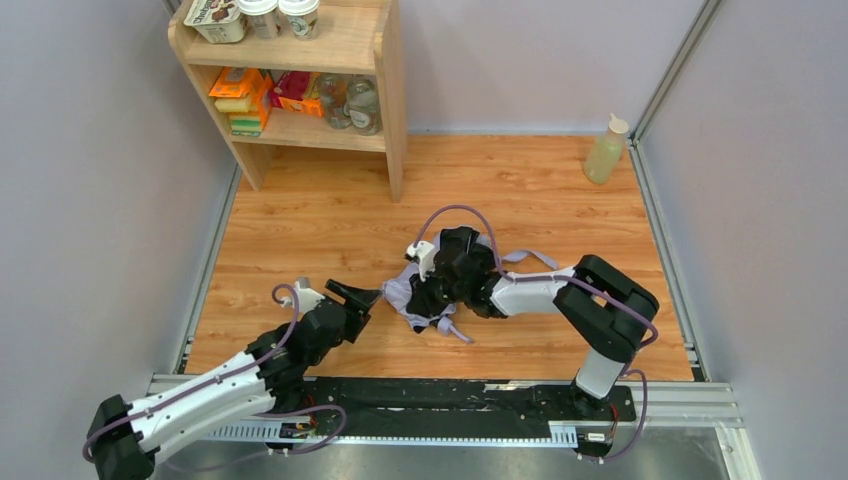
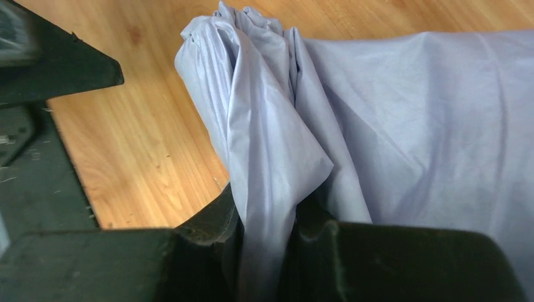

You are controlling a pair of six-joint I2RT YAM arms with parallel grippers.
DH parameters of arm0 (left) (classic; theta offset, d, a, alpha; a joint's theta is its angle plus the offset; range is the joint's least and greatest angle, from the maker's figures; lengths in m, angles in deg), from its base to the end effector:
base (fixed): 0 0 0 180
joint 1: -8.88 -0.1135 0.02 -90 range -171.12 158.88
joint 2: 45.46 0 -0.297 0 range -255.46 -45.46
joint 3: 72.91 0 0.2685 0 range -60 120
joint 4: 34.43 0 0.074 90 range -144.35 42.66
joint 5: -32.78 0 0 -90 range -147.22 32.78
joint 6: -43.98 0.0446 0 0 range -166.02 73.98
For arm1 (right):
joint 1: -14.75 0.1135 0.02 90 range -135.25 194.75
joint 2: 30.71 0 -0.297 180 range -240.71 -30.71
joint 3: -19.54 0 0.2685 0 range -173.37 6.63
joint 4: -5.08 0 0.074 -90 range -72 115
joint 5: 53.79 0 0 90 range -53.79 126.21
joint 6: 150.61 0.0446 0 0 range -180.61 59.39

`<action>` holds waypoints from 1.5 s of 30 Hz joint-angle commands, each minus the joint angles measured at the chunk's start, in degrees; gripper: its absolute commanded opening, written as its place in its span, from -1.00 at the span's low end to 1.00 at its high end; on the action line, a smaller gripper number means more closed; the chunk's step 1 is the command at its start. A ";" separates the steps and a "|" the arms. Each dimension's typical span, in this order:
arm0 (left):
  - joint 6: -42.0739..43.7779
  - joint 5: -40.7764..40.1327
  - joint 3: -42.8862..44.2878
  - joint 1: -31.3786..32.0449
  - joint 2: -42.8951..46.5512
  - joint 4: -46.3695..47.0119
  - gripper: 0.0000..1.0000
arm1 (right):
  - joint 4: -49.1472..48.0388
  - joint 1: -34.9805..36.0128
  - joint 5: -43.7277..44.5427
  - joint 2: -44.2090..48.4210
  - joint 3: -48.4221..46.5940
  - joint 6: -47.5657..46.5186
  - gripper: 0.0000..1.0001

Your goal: Put away the umbrella

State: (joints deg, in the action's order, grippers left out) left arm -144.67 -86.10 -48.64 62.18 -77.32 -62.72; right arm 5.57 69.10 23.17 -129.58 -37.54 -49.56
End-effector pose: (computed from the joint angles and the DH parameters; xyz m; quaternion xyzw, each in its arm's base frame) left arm 0.0923 -0.0877 0.1685 -0.4371 0.7520 -0.3736 0.3222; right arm 0.1975 0.2926 0.1490 -0.3779 0.8276 0.3045 0.2821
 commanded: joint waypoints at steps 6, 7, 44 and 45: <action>-2.24 3.13 -1.51 0.23 -0.54 9.37 0.57 | -6.81 -11.18 -35.46 -14.85 7.16 15.13 -1.00; -2.33 3.83 -1.60 0.23 -1.97 10.97 0.57 | -8.04 -11.80 -36.87 -15.90 6.81 16.01 -1.00; -7.52 3.74 3.15 -0.21 -52.52 22.85 -0.99 | 26.64 -10.84 -36.30 -17.51 -11.11 -1.72 -0.99; -7.09 4.01 3.50 -0.21 -52.69 22.50 -1.00 | 28.58 -10.67 -33.48 -16.02 -11.90 -1.91 -0.86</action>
State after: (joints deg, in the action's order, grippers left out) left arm -156.28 -86.21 -42.15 62.25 -124.33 -30.68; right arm 13.64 53.69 -20.58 -144.96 -50.26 -45.04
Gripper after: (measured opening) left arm 0.374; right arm 0.205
